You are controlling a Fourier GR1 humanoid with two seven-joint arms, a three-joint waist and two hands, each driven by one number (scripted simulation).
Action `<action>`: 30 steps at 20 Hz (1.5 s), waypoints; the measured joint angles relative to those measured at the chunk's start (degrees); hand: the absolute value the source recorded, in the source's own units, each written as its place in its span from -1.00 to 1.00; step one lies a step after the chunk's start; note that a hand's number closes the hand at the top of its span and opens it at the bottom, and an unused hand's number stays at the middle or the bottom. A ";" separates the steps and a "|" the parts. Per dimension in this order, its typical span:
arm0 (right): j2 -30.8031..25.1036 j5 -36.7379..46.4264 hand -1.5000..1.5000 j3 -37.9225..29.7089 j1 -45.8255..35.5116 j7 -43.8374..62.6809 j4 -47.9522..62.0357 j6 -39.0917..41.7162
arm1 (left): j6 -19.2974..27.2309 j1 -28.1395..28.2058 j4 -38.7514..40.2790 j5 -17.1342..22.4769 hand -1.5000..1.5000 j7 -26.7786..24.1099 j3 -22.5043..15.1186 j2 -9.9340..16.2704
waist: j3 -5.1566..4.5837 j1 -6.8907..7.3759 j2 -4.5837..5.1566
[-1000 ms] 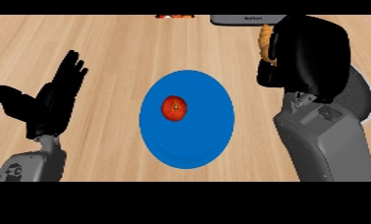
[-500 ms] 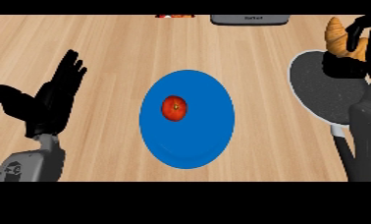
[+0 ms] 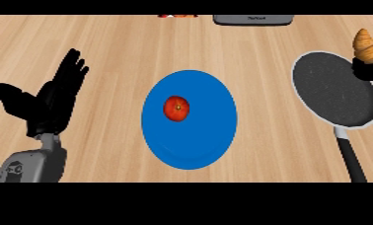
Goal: Pick the croissant from the plate and place it in the pan
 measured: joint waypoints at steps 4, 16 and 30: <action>-1.23 -2.24 1.00 -1.76 -2.11 -8.30 12.48 -6.12 | -0.74 -0.01 -0.01 0.43 0.00 -0.37 0.46 0.32 | 0.01 0.43 0.12; -3.02 -5.39 -1.00 -7.25 -8.86 -13.71 42.69 -13.71 | -0.56 -0.41 -0.60 -0.17 0.00 0.55 -0.02 -0.22 | 0.06 0.96 0.25; -7.33 -25.91 -1.00 -21.81 -8.61 -32.90 49.39 -10.65 | -0.42 0.76 0.29 -0.65 0.00 -1.01 0.63 -0.66 | 0.02 -0.52 -0.21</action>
